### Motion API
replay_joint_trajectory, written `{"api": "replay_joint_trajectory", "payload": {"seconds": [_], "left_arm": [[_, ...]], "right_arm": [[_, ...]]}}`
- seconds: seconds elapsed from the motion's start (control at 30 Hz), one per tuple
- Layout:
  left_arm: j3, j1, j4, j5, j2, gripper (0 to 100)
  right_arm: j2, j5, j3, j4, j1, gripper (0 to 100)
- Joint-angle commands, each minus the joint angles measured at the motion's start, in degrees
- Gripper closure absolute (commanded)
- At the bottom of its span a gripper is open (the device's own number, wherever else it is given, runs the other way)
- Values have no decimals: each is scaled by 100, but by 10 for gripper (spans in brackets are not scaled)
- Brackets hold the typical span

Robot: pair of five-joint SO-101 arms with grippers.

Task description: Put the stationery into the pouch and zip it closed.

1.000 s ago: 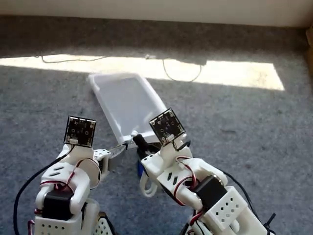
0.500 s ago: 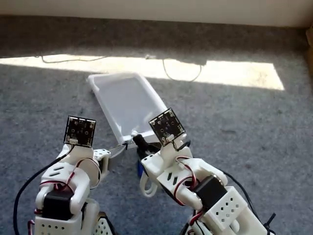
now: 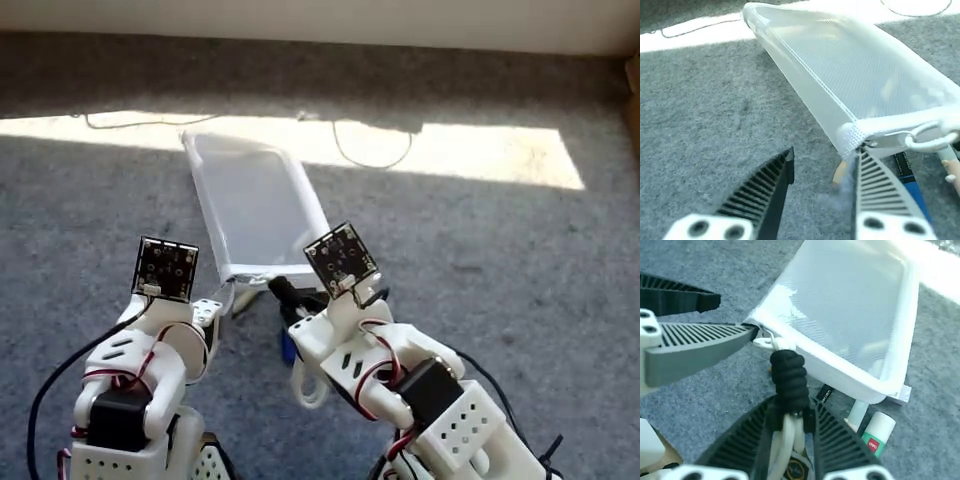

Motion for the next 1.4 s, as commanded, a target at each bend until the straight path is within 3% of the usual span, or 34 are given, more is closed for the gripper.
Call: {"api": "replay_joint_trajectory", "payload": {"seconds": [0.0, 0.37, 1.13, 1.37], "left_arm": [[-66, -48, -149, 26, -4, 858], [-75, -66, -149, 26, -4, 994], [-84, -92, -132, 53, -4, 994], [-75, -418, -149, 62, -4, 994]], "right_arm": [[-110, -26, -347, -13, -268, 993], [-110, 149, -347, 171, -321, 993], [-145, 413, -409, 804, 1033, 993], [-145, 413, -409, 848, 1341, 993]]}}
